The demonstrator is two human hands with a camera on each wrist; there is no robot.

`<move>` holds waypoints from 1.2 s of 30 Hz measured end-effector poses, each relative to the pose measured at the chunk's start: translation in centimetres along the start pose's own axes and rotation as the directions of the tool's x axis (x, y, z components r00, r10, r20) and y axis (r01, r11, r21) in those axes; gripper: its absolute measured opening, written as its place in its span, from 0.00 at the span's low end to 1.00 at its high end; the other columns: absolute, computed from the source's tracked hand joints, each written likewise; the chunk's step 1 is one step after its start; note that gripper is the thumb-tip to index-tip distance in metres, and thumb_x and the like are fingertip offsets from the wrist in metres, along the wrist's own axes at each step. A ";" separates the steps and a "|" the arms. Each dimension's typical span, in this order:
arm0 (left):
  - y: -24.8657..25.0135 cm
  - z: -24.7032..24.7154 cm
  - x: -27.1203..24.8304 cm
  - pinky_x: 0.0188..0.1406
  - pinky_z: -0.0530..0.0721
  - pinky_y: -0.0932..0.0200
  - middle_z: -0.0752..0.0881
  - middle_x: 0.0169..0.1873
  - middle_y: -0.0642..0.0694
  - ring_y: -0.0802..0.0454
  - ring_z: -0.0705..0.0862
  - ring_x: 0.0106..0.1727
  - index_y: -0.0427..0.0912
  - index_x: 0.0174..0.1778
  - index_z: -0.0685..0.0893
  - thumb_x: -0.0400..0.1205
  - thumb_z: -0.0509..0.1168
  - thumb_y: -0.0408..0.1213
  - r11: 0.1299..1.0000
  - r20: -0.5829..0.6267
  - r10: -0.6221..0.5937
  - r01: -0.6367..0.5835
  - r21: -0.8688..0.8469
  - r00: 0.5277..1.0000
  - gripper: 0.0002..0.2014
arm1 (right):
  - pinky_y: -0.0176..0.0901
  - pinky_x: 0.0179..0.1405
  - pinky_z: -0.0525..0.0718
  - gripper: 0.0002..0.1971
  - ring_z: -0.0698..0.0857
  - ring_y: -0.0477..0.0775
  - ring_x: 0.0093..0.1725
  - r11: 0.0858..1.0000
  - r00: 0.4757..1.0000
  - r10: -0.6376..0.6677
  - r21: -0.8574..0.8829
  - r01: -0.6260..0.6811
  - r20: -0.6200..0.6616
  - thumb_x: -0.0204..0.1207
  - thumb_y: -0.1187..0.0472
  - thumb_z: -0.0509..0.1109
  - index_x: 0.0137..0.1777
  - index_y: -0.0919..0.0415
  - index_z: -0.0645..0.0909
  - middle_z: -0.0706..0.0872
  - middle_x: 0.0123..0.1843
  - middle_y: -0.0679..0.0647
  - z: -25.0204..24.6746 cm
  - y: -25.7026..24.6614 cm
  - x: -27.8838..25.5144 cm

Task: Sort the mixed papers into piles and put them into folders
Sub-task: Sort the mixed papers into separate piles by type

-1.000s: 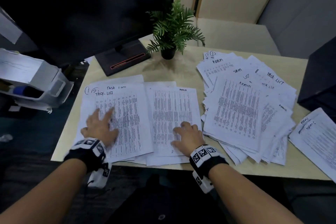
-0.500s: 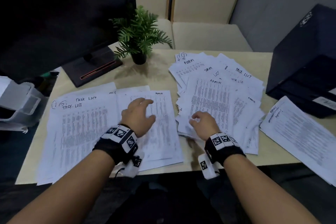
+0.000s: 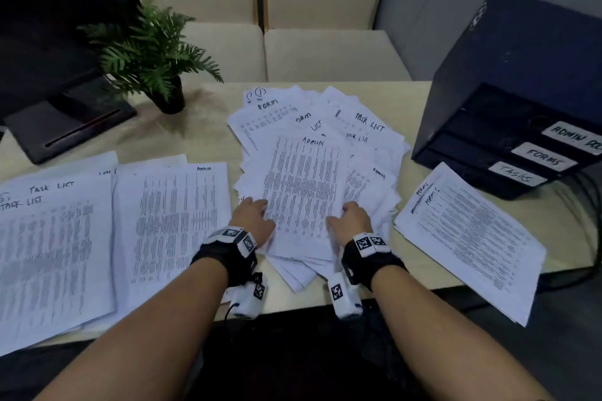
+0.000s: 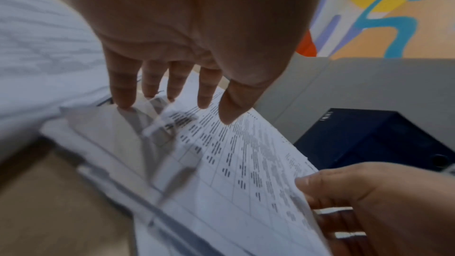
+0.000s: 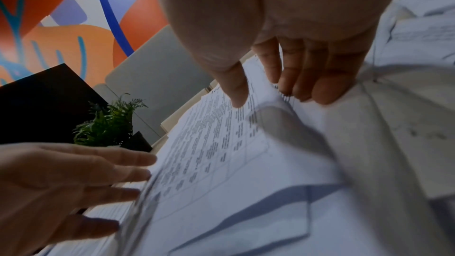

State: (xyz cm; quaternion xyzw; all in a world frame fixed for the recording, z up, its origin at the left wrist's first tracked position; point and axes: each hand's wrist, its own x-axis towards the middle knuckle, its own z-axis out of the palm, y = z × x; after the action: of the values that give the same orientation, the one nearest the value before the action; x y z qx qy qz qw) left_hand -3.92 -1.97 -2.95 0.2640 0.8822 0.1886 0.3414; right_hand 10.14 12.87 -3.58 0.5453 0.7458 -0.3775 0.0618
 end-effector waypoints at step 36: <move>-4.8 -2.0 -3.0 0.39 0.77 0.55 0.83 0.51 0.42 0.42 0.82 0.45 0.43 0.68 0.73 0.81 0.64 0.27 0.880 -0.291 -0.284 0.127 -0.458 0.914 0.19 | 0.57 0.60 0.78 0.38 0.70 0.63 0.71 0.994 0.992 -0.017 -0.109 0.004 -0.122 0.72 0.43 0.75 0.75 0.62 0.66 0.68 0.71 0.58 -0.8 2.8 0.4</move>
State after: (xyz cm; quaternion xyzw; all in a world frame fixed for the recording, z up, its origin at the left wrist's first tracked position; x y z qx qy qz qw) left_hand -4.99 -7.83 -2.51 0.0479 0.8884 0.3839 0.2471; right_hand 12.67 14.03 -4.57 0.5595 0.7704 -0.3025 0.0435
